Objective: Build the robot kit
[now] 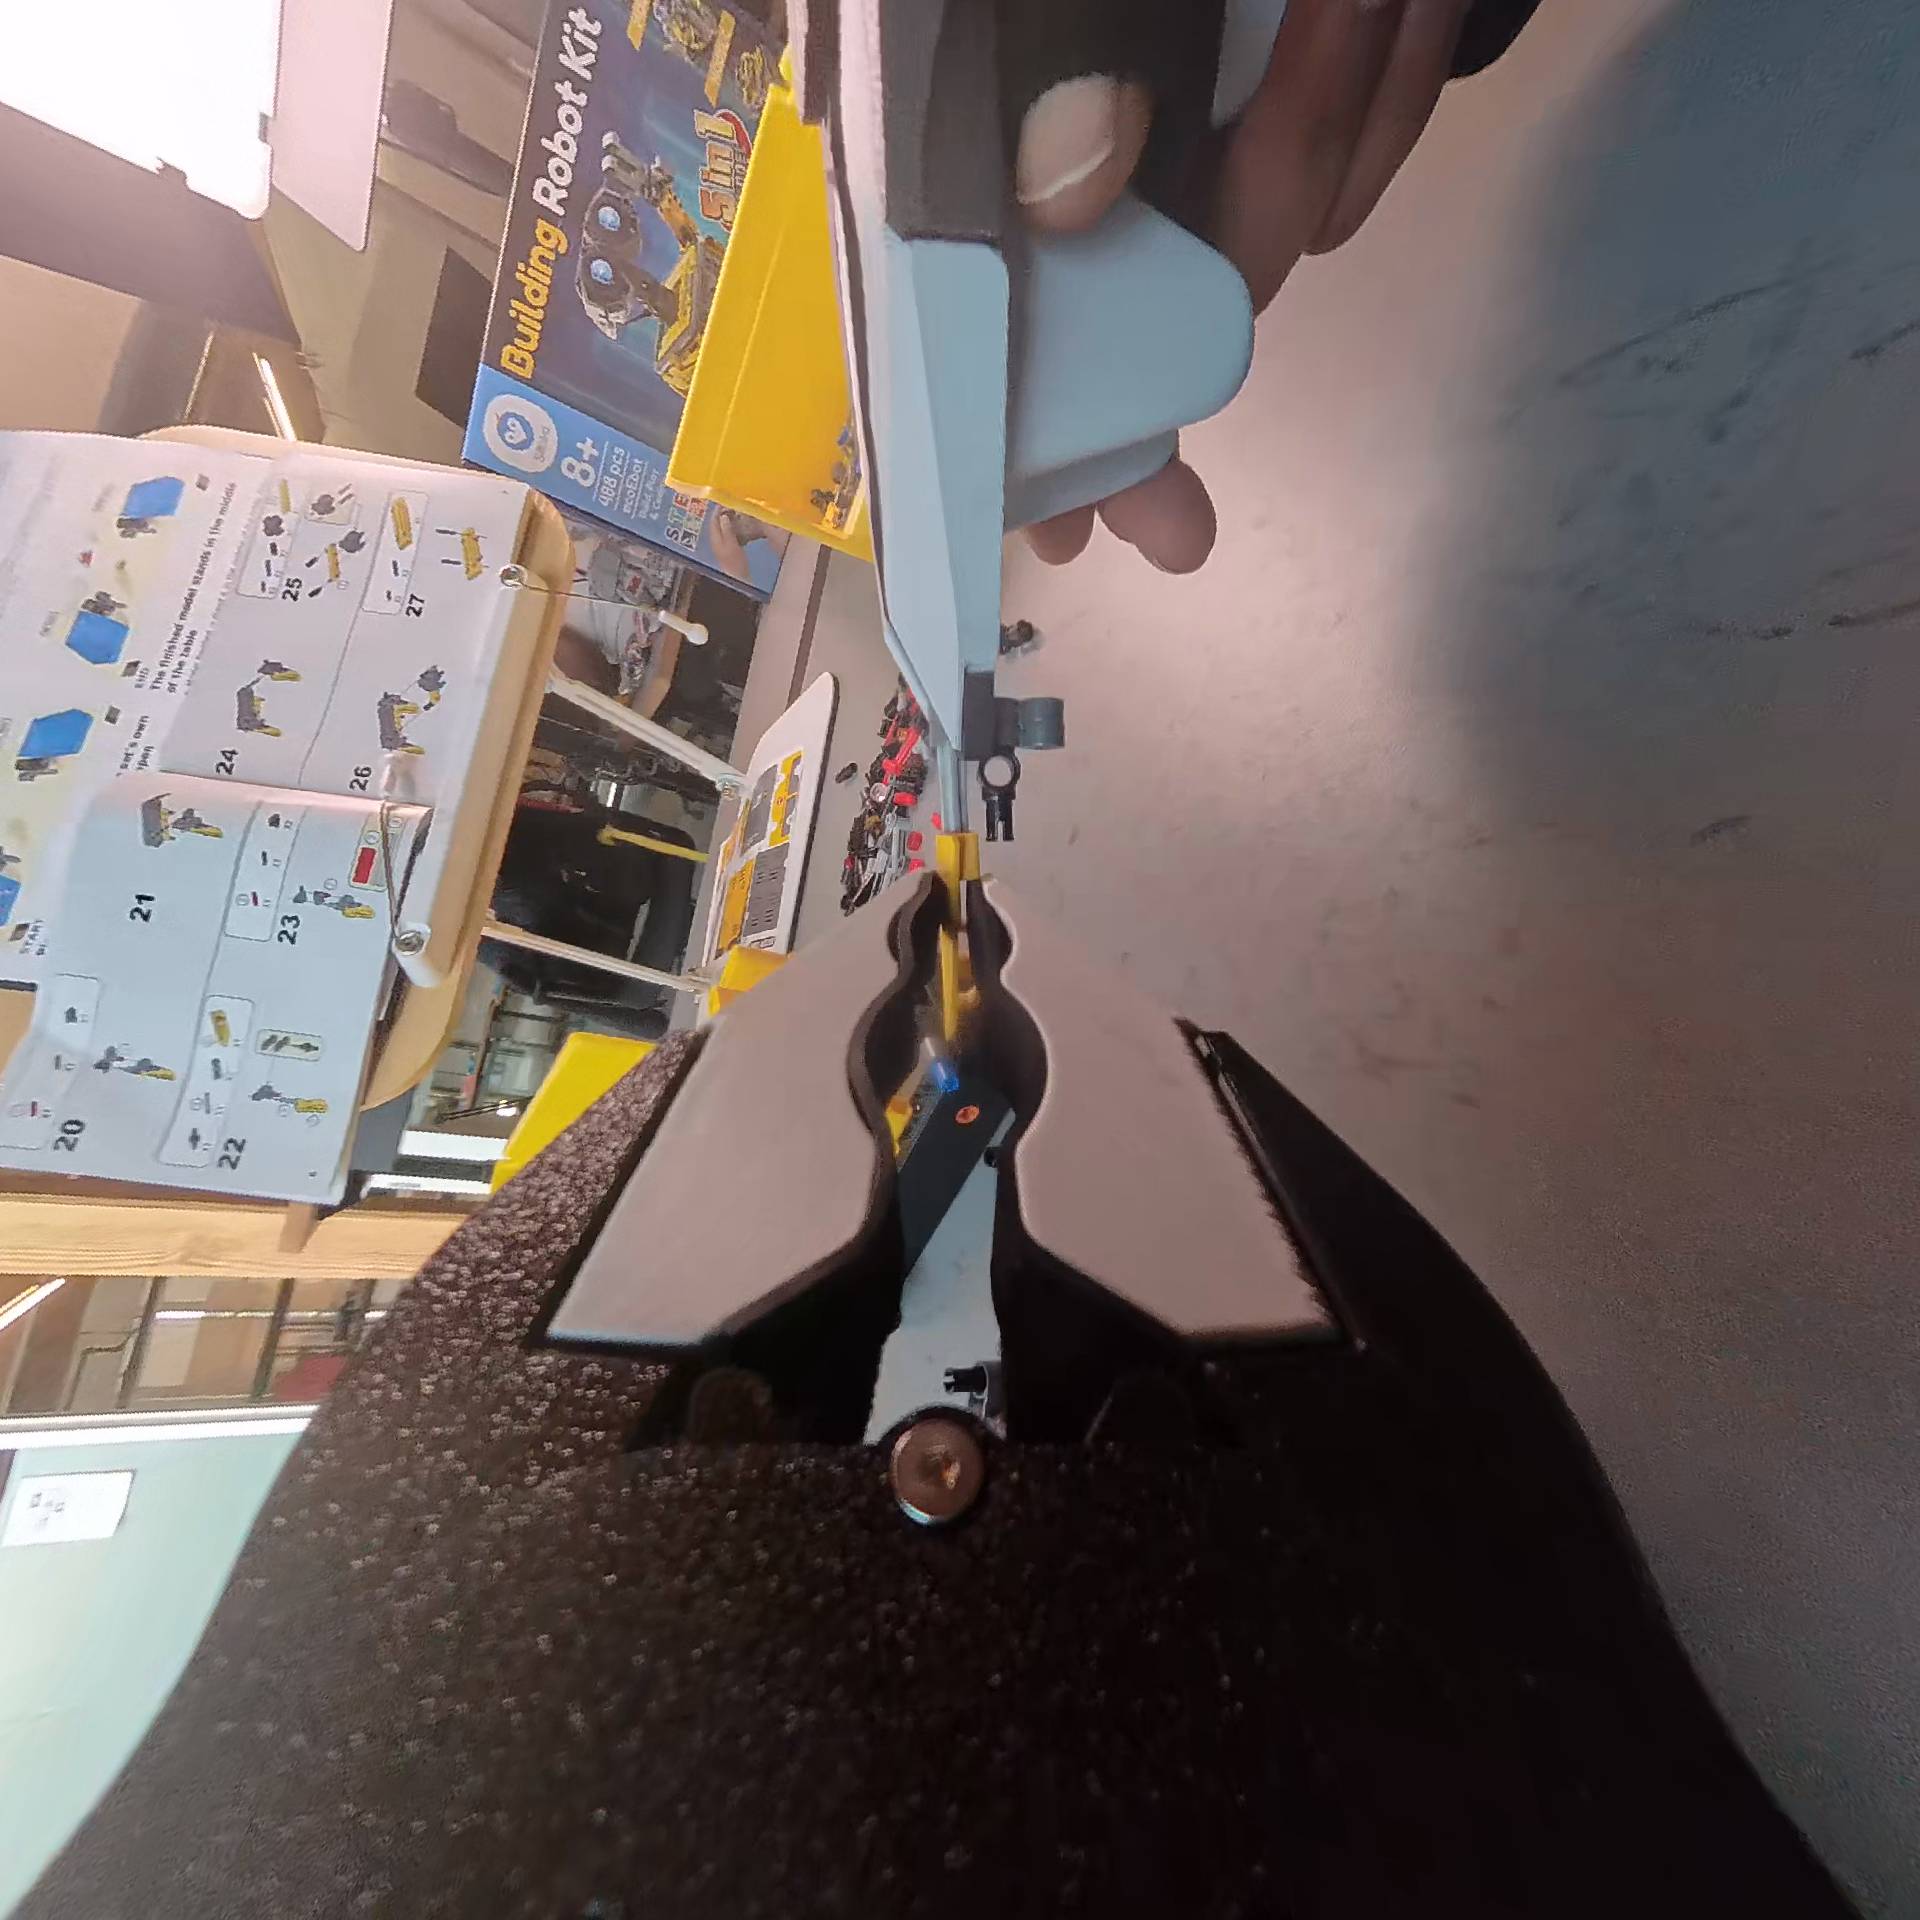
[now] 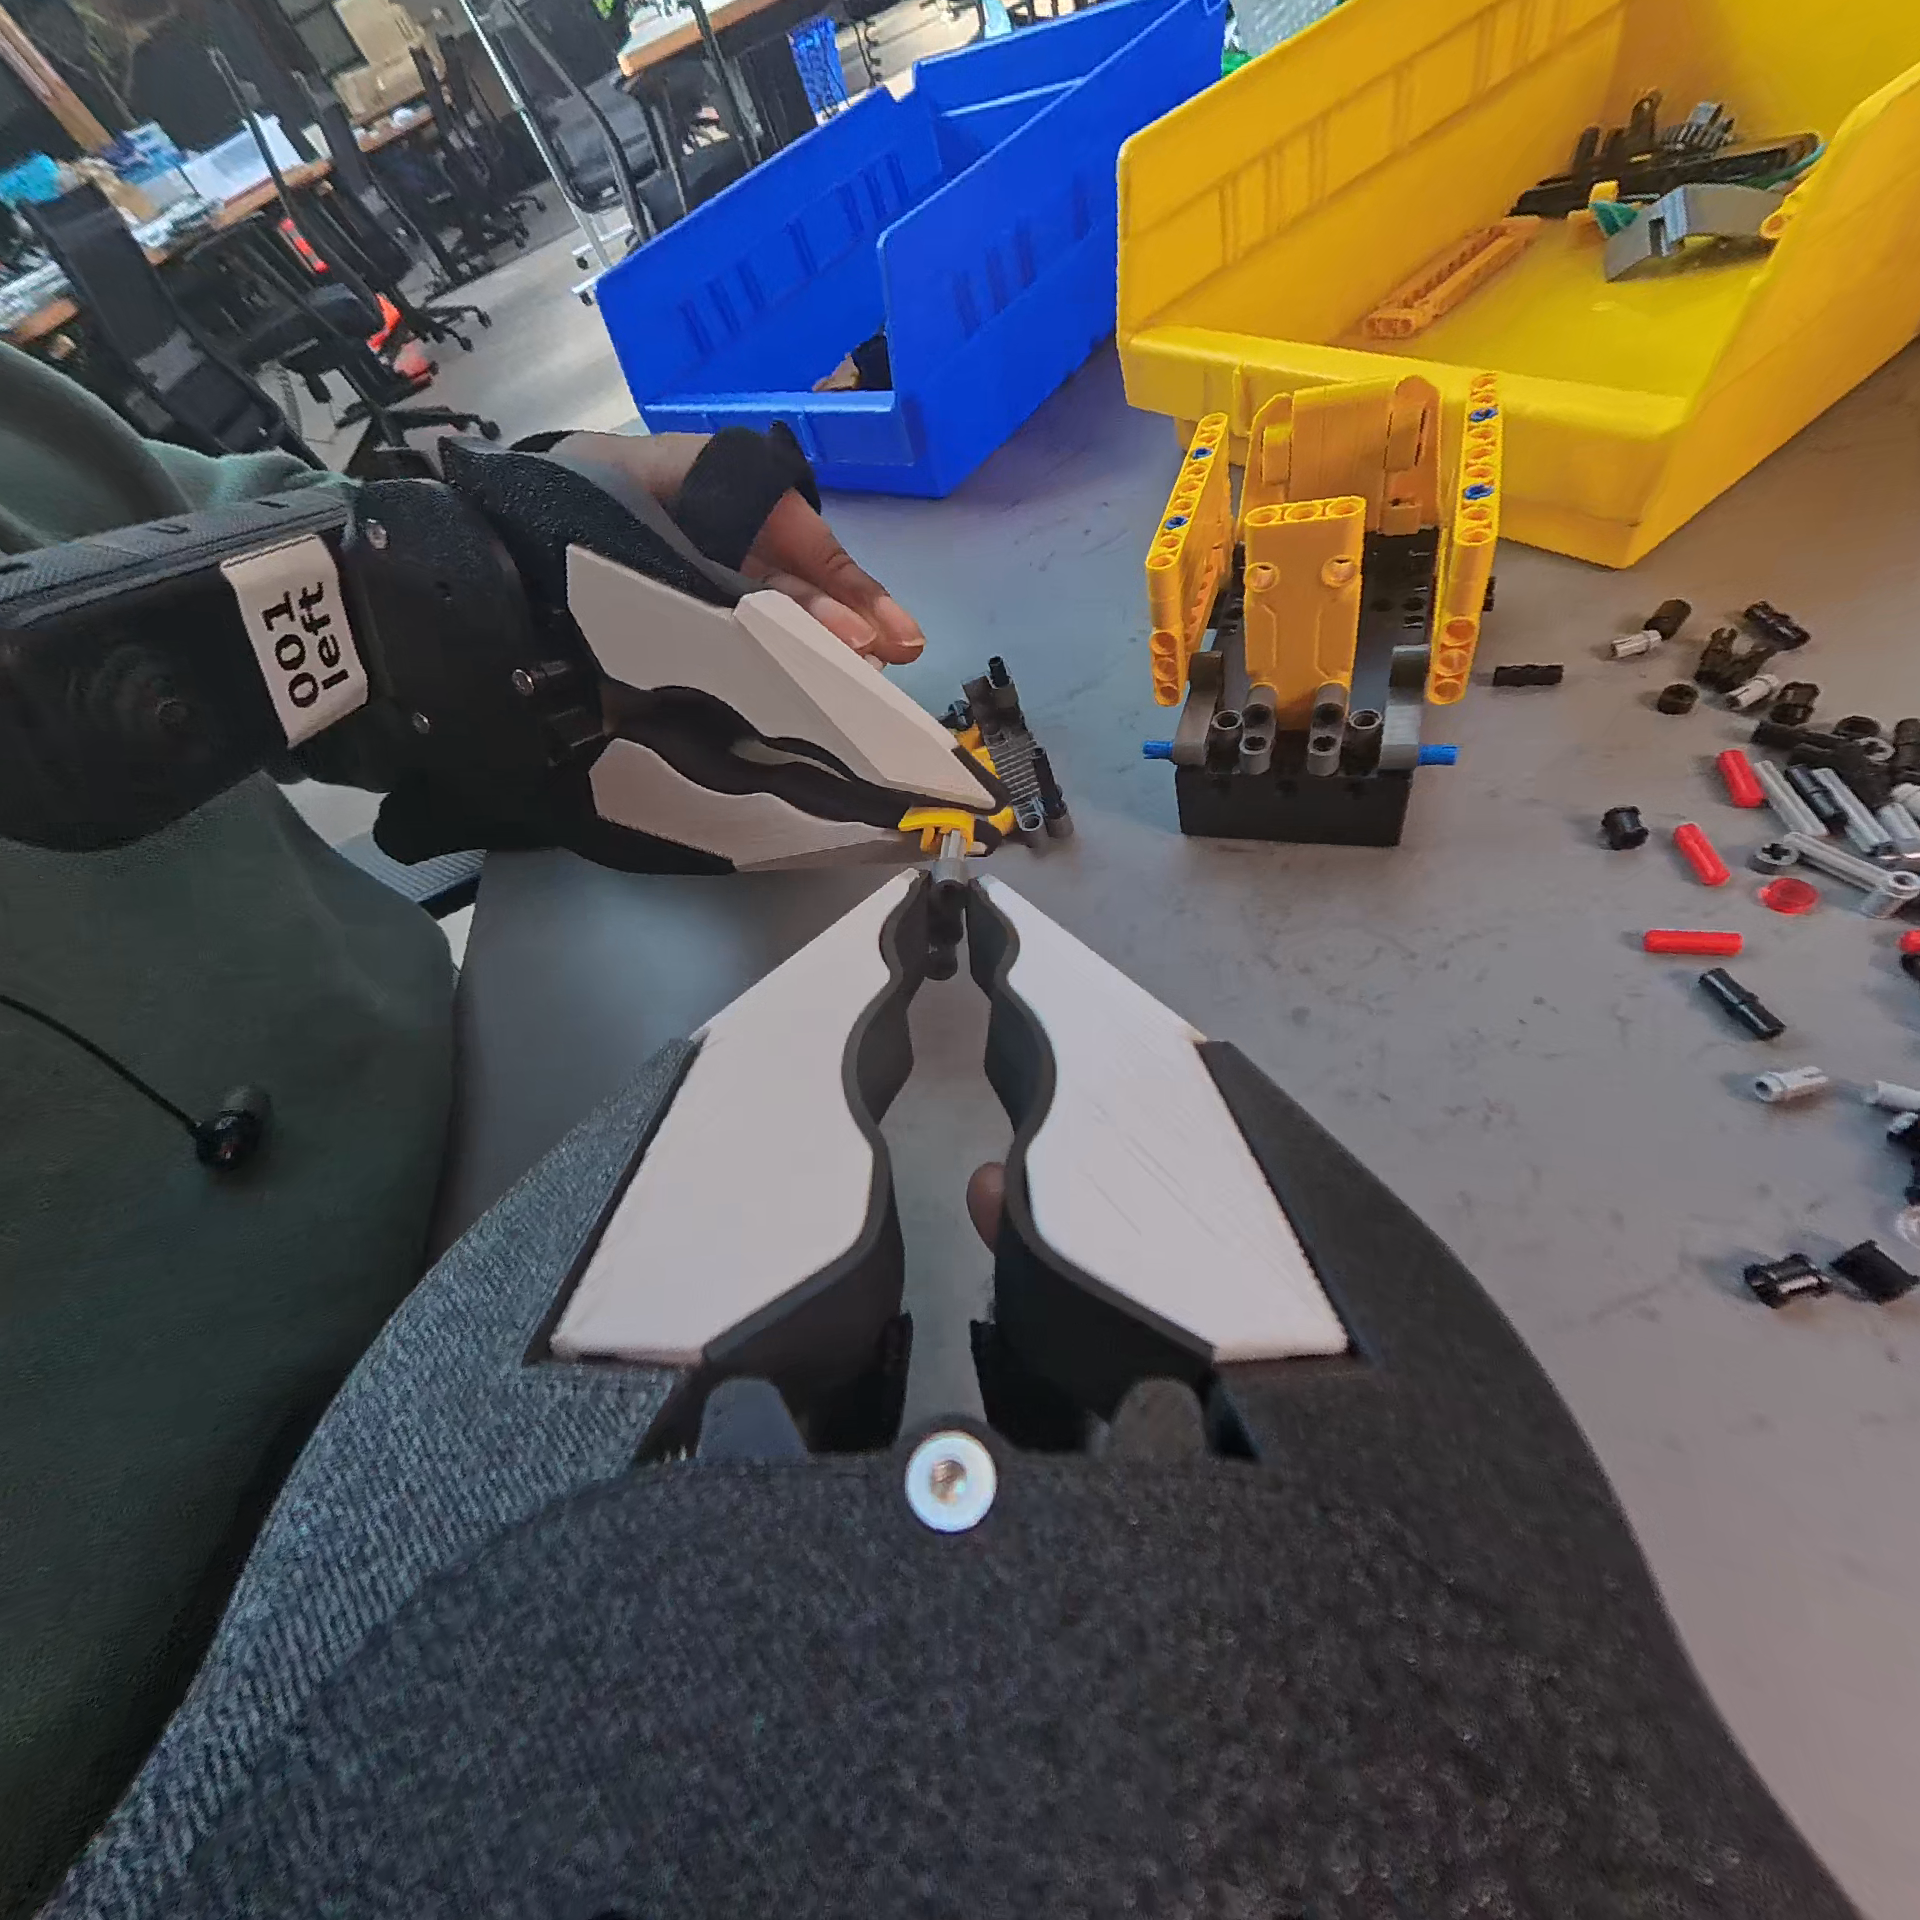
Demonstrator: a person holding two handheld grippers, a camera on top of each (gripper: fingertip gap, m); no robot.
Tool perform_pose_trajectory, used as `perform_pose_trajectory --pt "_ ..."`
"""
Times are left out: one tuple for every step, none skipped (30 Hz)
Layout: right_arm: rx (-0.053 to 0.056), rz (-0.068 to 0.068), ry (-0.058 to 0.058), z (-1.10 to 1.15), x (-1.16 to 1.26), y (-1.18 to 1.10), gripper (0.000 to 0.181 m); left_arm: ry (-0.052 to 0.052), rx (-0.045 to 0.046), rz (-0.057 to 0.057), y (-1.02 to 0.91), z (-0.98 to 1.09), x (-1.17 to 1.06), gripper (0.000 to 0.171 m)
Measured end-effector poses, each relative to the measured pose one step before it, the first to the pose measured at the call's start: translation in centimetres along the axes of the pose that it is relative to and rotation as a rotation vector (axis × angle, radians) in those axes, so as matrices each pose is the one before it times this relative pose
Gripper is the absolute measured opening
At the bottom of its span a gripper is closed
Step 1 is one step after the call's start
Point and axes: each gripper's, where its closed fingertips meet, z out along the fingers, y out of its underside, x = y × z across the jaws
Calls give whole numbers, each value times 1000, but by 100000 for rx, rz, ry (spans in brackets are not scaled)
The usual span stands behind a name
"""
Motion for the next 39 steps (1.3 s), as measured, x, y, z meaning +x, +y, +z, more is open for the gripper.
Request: perform_pose_trajectory --pt "17 -1221 -775 -70 -166 -40 5 918 1149 -994 -141 -86 30 2" --pt "-955 -1998 242 -4 -95 68 5 45 158 1519 -48 -30 95 2" --pt "-1096 -1177 454 51 -19 149 5 -38 -321 1843 26 12 158 2" --pt "-919 18 237 93 22 200 5 589 -113 676 42 31 184 2" --pt "-498 476 43 160 30 172 5 789 1053 -403 -201 -8 135 1" --pt "-206 -26 -111 101 -32 52 5 300 -684 35 2 16 88 2" --pt "236 -292 -143 -33 -4 -44 5 -521 115 373 -16 2 -62 2" --pt "877 209 219 -5 39 -135 5 -81 -261 -911 -2 -11 -119 2" --pt "331 17 -330 -27 -46 -82 5 334 406 -1089 -52 -43 -31 1" --pt "-506 -223 -79 9 -39 53 5 613 66 -695 -4 -12 78 1" --pt "-440 -35 100 40 9 90 5 180 -278 417 44 22 85 1" --pt "-286 284 -141 38 16 89 5 95 -218 90 24 26 67 1" --pt "474 511 -221 -14 20 -37 5 -84 -7 -1032 -24 4 -35 1" --pt "979 425 -425 -50 -29 -150 5 -78 463 -1910 -100 -42 -119 1" --pt "1149 465 -200 -37 -38 -210 5 -359 336 -1728 -87 -50 -145 0" --pt "774 149 51 -6 -35 -131 5 -682 171 -417 -69 -48 -115 1" --pt "517 -138 128 -11 -33 -103 5 -653 195 -187 -58 -37 -78 0" --pt "193 -59 19 -23 -40 -55 5 7 148 -649 -53 -25 -19 1" --pt "190 21 4 -9 -19 -35 5 -12 173 -597 -44 0 -17 1" --pt "123 164 -155 -3 -25 -15 5 -162 195 -6 -32 -13 -10 1" --pt "-82 -190 7 10 -25 6 4 26 47 1 -27 -8 20 1" --pt "-66 -272 190 1 -7 0 4 65 53 -344 -9 -5 13 1" --pt "90 -176 14 -11 -23 -17 4 102 238 -660 -39 -11 -25 1" --pt "330 10 -258 -34 -59 -85 4 -188 467 -408 -89 -45 -54 1" --pt "378 -256 -41 -39 -64 -84 5 -291 362 -204 -86 -43 -66 1" --pt "231 -596 156 -27 -52 -82 4 -215 427 -447 -71 -48 -51 0" --pt "91 -897 563 -7 -30 -70 4 -119 305 -648 -39 -24 -45 0" --pt "106 -870 520 -7 -37 -74 4 -304 440 -272 -63 -42 -60 0" --pt "324 -624 251 -33 -61 -110 4 -333 639 -464 -95 -46 -67 0" --pt "447 -212 -35 -40 -90 -121 4 -301 778 -558 -124 -71 -89 0" --pt "769 114 -250 -60 -103 -173 4 -597 820 -422 -158 -91 -127 0" --pt "1083 186 -133 -62 -99 -229 4 -858 730 -203 -148 -81 -171 0" --pt "932 -48 200 -44 -72 -209 4 -776 519 -131 -125 -58 -161 0" --pt "-13 -640 582 -13 -37 -83 4 -367 -27 380 -36 -23 -44 0" --pt "-433 -950 641 10 7 39 4 -433 -206 1250 12 0 8 0" --pt "-290 -415 279 22 -1 64 4 -367 -224 1085 23 4 21 0" --pt "395 142 168 30 8 -23 4 -151 -47 -130 11 0 -28 0" --pt "338 -57 221 22 16 -32 5 235 171 -789 -7 3 -31 0" --pt "171 -440 247 9 -10 -38 4 9 189 -243 -10 -8 -24 0"
